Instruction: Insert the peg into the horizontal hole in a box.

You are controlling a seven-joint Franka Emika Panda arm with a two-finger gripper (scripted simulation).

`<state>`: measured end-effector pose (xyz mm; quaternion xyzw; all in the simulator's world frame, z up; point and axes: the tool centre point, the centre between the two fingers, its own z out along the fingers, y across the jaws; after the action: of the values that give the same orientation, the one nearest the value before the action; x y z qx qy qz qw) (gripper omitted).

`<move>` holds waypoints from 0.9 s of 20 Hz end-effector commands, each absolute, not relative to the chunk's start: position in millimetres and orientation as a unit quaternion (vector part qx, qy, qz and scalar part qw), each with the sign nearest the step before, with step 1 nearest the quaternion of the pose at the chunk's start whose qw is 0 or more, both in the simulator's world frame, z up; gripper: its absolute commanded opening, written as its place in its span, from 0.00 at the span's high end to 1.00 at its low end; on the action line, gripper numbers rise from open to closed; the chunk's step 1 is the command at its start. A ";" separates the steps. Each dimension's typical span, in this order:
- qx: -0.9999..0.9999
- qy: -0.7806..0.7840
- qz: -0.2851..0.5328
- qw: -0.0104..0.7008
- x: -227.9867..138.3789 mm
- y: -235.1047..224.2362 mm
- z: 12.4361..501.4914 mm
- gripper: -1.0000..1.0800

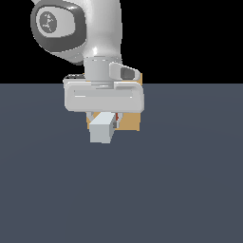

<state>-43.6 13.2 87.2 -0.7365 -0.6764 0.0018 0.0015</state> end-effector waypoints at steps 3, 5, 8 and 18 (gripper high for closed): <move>-0.736 -0.677 0.001 0.001 -42.7 13.1 88.1 1.00; -0.736 -0.677 -0.001 -0.001 -40.2 13.2 91.2 1.00; -0.736 -0.677 -0.001 -0.001 -40.2 13.2 91.2 1.00; -0.736 -0.677 0.000 0.000 -40.1 42.6 89.6 1.00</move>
<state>-42.0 33.3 87.1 -0.7365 -0.6764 0.0021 0.0016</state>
